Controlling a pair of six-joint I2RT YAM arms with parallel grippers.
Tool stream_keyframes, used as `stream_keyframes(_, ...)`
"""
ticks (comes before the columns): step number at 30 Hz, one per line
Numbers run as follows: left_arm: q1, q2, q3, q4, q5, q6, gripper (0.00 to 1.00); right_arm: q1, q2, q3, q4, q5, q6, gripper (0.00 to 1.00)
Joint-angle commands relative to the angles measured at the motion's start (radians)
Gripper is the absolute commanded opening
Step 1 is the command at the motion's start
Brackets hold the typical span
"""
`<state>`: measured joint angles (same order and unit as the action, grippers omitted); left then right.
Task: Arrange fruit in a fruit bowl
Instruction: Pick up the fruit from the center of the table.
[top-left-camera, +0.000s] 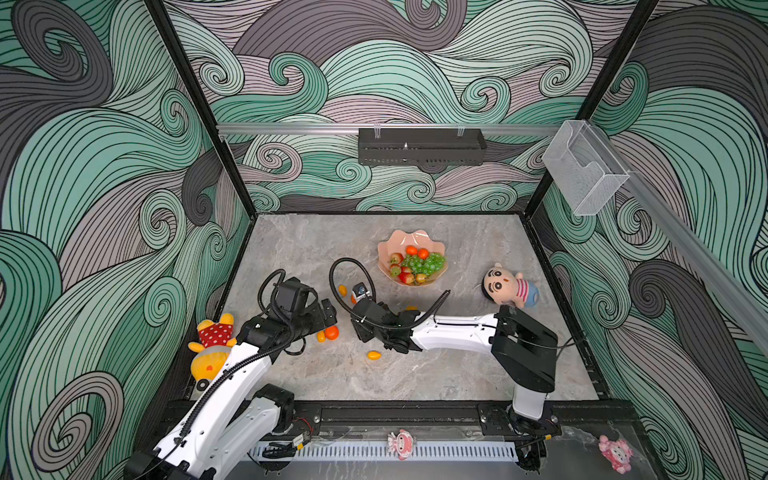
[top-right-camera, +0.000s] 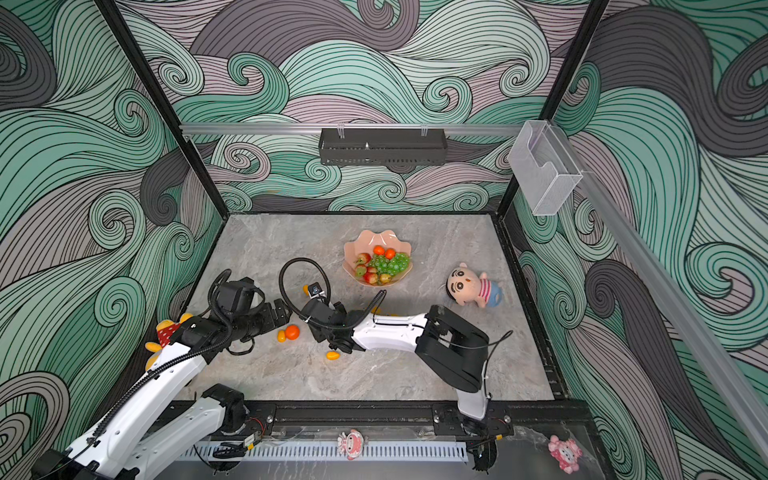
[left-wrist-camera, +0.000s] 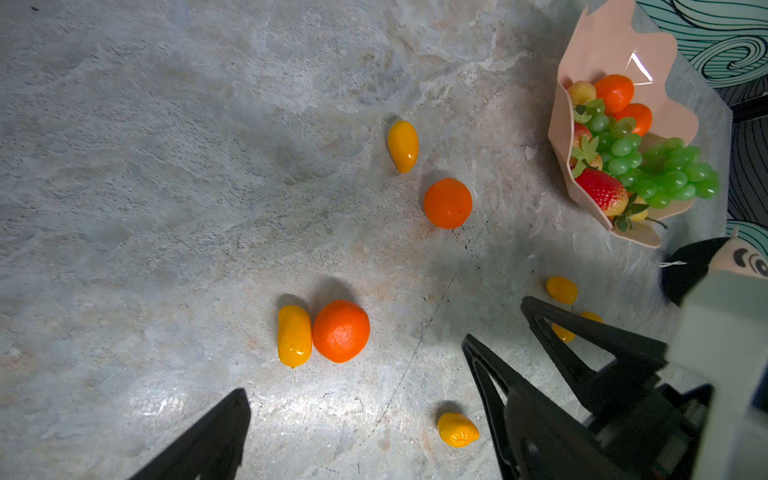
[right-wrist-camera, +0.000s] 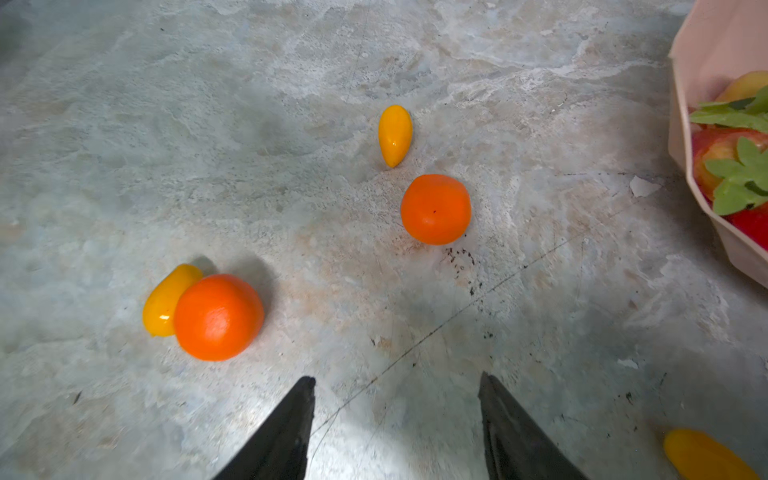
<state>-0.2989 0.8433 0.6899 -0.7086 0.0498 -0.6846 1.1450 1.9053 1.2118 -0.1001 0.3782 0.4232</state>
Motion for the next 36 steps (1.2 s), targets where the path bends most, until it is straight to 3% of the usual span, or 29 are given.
stream_keyframes(1,0.041,0.019,0.031,0.011,0.052,0.011,0.99,-0.025,0.073,0.061,-0.028,0.057,-0.008,0.65)
stream_keyframes(11,0.150,0.072,0.025,0.059,0.167,0.028,0.99,-0.075,0.247,0.250,-0.074,0.039,-0.023,0.68)
stream_keyframes(36,0.168,0.089,0.020,0.066,0.196,0.052,0.98,-0.122,0.419,0.472,-0.204,-0.038,-0.047,0.60)
